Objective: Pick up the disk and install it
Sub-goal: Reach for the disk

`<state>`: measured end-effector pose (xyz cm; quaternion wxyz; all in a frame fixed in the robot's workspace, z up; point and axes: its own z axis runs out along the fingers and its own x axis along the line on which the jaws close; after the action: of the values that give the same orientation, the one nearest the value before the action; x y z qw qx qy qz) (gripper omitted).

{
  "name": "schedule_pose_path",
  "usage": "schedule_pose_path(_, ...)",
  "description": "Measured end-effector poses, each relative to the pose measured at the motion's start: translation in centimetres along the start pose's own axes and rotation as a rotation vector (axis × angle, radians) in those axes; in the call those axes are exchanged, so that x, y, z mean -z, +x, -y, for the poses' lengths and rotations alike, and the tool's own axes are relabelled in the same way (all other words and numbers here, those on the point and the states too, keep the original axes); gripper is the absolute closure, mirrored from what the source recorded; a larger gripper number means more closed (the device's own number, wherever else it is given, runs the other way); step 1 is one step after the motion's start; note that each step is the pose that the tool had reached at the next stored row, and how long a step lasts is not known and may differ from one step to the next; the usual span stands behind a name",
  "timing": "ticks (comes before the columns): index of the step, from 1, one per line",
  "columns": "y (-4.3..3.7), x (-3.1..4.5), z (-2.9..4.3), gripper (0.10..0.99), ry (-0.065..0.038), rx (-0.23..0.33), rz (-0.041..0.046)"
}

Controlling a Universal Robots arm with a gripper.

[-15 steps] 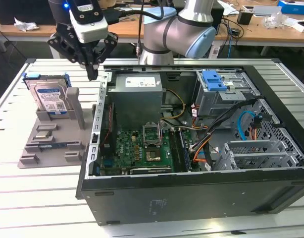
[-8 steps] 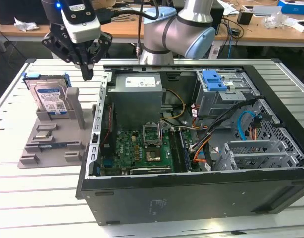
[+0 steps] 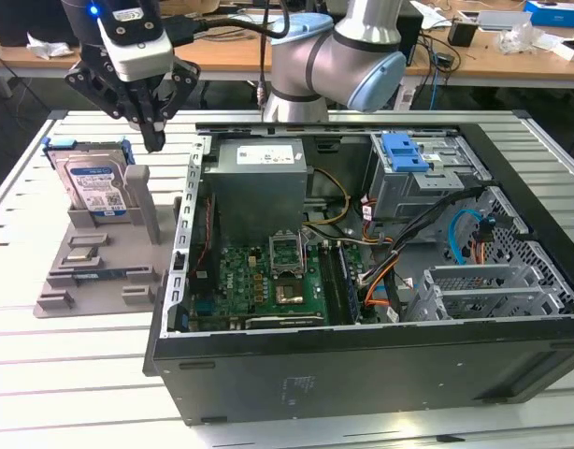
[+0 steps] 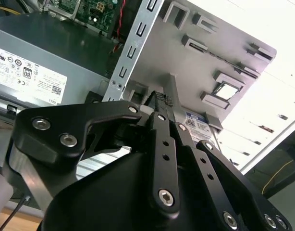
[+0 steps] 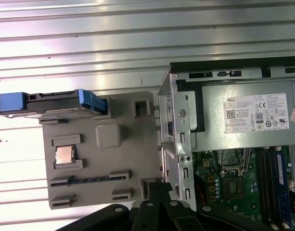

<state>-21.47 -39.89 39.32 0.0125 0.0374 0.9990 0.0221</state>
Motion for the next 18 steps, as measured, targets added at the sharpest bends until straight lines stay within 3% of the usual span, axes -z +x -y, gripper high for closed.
schedule_pose_path(18, 3.61, 0.1, 0.27, 0.98, 0.0, 0.0, -0.0001)
